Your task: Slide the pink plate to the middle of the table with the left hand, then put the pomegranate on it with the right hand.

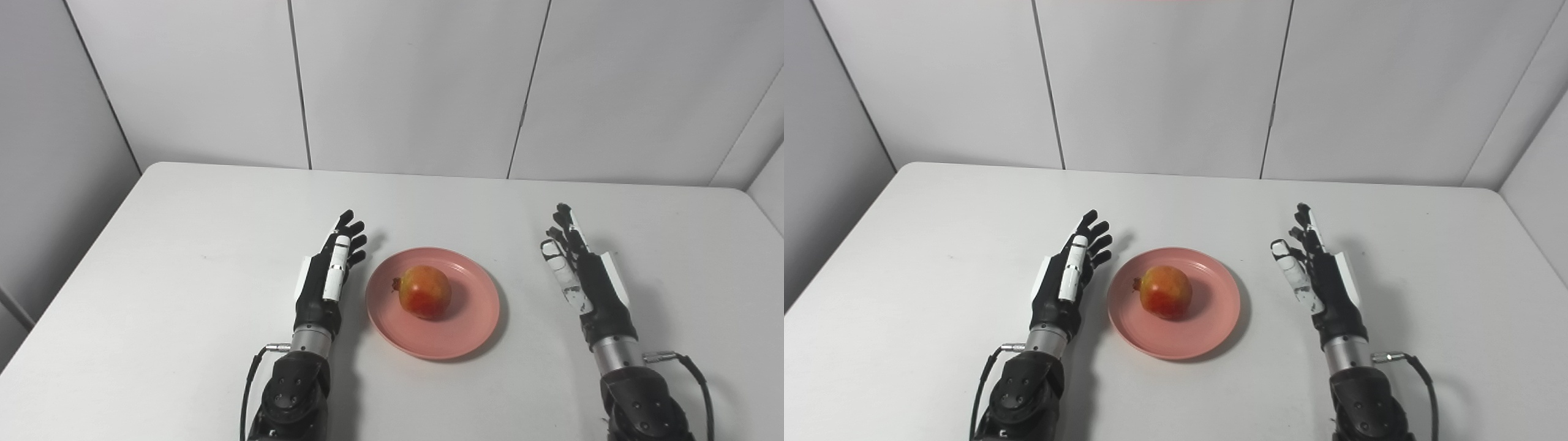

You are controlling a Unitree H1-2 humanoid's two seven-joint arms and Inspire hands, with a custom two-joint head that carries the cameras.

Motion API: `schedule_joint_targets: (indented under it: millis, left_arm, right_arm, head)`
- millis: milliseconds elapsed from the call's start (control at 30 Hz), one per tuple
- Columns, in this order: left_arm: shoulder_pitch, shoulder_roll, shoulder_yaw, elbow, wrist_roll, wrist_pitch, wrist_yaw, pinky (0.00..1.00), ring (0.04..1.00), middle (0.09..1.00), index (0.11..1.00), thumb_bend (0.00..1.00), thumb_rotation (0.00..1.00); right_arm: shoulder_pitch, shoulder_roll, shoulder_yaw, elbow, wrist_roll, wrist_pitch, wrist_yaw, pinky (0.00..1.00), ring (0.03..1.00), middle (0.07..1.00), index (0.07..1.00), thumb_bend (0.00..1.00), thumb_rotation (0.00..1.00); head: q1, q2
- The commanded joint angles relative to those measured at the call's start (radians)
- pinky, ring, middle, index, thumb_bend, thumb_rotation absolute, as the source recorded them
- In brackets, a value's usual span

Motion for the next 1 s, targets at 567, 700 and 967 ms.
schedule_joint_targets:
  millis: [567,700,967]
  left_arm:
    - [0.068,0.039,-0.007,-0.107,-0.067,-0.034,-0.073,0.98,0.978,0.997,0.997,0.38,1.00]
    - [0.076,0.043,-0.017,-0.121,-0.048,-0.031,-0.071,0.99,0.988,1.000,1.000,0.37,1.00]
    - [0.085,0.047,-0.028,-0.124,-0.039,-0.041,-0.067,0.99,0.984,1.000,1.000,0.38,1.00]
  right_arm:
    - [-0.040,0.004,0.005,0.054,0.191,-0.090,0.069,0.97,0.984,1.000,1.000,0.35,1.00]
    - [-0.036,-0.001,0.006,0.045,0.203,-0.091,0.080,0.98,0.993,1.000,1.000,0.30,1.00]
    - [-0.010,-0.025,0.006,0.034,0.221,-0.076,0.097,1.00,0.998,1.000,1.000,0.26,1.00]
  head:
    - [0.019,0.006]
    - [0.022,0.002]
    - [0.042,0.011]
